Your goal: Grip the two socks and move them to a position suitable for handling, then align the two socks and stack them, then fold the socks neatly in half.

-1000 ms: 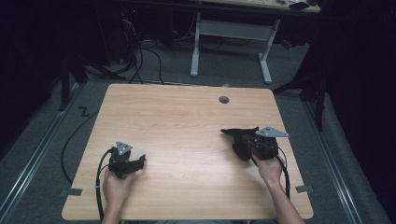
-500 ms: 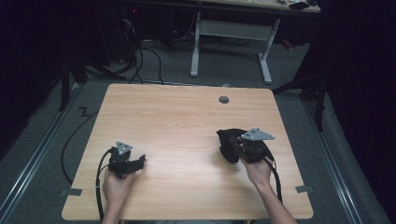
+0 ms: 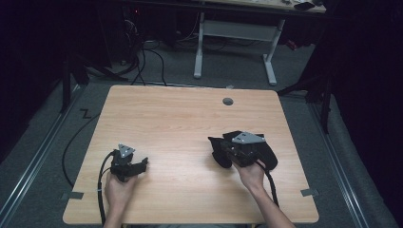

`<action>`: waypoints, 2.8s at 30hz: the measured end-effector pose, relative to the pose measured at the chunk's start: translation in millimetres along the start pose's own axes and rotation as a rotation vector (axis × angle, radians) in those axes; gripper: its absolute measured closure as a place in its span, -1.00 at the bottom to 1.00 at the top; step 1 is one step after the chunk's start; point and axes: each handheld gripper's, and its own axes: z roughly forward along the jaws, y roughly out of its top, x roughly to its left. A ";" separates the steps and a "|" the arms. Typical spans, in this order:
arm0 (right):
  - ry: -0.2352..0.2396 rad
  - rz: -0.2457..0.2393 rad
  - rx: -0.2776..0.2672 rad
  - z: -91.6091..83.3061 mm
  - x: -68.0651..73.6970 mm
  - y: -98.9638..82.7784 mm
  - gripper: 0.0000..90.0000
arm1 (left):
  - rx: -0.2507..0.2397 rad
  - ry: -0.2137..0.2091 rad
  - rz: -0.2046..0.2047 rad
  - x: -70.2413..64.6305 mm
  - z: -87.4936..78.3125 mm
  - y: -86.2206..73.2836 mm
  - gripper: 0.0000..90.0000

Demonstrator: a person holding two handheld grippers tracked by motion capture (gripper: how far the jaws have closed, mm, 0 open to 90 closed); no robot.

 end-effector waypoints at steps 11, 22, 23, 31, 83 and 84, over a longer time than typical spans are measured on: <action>0.014 -0.009 0.037 26.3 15.9 1.6 0.85 | -0.001 0.000 -0.001 -0.1 -0.2 -0.3 -0.38; 0.032 -0.016 0.076 52.1 32.5 2.7 0.82 | -0.001 0.000 -0.001 -0.1 -0.2 -0.2 -0.37; 0.032 -0.014 0.082 54.6 34.0 2.2 0.81 | -0.001 0.000 -0.001 -0.1 -0.2 -0.2 -0.37; 0.023 -0.023 0.145 74.9 41.1 -4.3 0.71 | -0.001 0.000 -0.001 -0.1 -0.2 -0.2 -0.38; 0.062 -0.032 0.166 40.0 1.2 -50.0 0.52 | 0.048 -0.149 0.124 -140.0 54.5 55.0 -0.40; 0.052 -0.038 0.172 39.7 1.9 -50.7 0.57 | 0.042 -0.137 0.123 -141.0 54.9 55.7 -0.37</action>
